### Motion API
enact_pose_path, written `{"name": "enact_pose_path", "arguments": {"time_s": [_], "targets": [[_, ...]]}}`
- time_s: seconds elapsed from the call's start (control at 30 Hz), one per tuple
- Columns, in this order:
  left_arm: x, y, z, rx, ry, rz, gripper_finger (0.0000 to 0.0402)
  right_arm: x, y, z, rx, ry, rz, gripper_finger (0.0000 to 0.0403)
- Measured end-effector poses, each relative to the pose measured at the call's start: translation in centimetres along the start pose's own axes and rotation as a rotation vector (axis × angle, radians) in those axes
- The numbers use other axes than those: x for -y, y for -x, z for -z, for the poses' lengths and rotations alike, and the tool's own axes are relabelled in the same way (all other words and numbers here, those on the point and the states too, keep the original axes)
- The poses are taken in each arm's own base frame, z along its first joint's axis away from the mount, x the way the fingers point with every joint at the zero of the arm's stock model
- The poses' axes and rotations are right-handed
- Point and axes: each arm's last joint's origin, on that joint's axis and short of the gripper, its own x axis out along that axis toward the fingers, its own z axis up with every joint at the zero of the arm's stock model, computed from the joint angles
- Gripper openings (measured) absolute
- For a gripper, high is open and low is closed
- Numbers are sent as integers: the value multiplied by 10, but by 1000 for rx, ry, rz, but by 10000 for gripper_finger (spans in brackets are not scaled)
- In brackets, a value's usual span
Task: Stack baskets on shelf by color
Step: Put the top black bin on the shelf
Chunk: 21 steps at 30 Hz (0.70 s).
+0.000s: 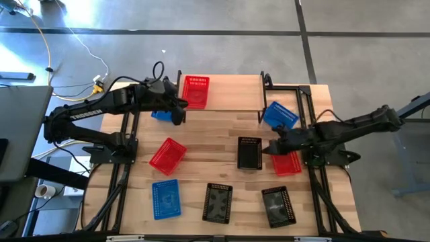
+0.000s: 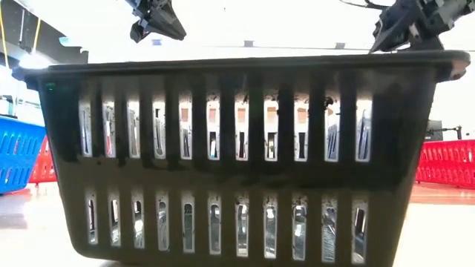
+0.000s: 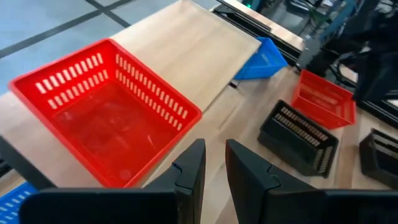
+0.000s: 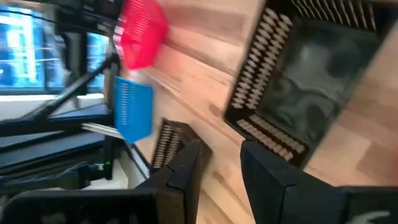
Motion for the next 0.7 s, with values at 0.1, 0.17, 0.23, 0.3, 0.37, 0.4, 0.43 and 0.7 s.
{"name": "enact_pose_path", "arguments": {"time_s": [0.1,0.17,0.23,0.3,0.37,0.4,0.43,0.7], "targets": [[0,0,0,-4,-12,11,55,2,-12,2,-37,-26,55,99],[0,0,0,-6,-20,16,55,3,-19,3,-49,-62,89,99],[1,0,0,-7,-32,18,55,5,-24,4,-58,-83,117,99],[0,0,0,-7,-34,17,55,6,-29,5,-68,-100,143,99],[0,0,0,-7,-34,17,55,7,-33,6,-68,-122,164,99],[0,0,0,-7,-34,17,55,8,-35,6,-67,-134,174,99],[0,0,0,-7,-34,17,55,8,-37,6,-67,-141,185,99],[0,0,0,-7,-35,17,55,14,-51,8,-57,-153,263,99]]}}
